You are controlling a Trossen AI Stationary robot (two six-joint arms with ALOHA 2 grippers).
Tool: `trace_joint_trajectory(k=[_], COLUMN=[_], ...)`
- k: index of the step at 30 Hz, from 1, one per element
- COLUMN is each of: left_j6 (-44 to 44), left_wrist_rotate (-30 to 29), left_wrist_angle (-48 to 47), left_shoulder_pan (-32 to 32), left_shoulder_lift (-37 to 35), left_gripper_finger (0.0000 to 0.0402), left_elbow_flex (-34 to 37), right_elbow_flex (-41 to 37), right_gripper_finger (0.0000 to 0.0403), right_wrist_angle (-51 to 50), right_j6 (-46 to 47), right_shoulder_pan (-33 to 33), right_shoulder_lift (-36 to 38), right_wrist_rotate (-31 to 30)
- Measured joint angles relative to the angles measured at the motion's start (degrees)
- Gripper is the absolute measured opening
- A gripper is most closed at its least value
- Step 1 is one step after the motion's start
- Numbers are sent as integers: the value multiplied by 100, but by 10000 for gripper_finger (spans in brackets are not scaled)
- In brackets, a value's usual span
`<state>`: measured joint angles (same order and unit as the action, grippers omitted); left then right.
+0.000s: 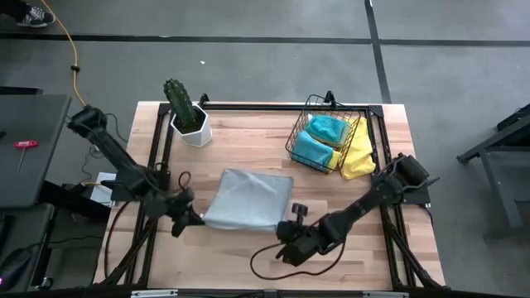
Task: Fold microfiber towels
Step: Fold the gray microfiber towel
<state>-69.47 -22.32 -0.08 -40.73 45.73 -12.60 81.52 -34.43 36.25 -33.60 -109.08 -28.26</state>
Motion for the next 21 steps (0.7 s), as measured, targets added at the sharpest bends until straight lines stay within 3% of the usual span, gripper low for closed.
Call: trace_joint_trajectory(k=[10,16,21], left_j6=[-1494,-1715,-1740], left_wrist_rotate=[-473,-573,-354], left_wrist_angle=[1697,2850,3108], left_shoulder_pan=[-1034,-1221,-1228], left_shoulder_lift=[1773,2903,3594], left_gripper_finger=[0,0,3], left_elbow_flex=[243,152,-120], right_elbow_flex=[7,7,7], right_gripper_finger=[0,0,0], right_wrist_angle=[341,399,400], right_j6=[243,399,625], right_shoulder_pan=[-129,-129,-132], right_shoulder_lift=[-24,-139,-240], right_wrist_rotate=[246,744,1138])
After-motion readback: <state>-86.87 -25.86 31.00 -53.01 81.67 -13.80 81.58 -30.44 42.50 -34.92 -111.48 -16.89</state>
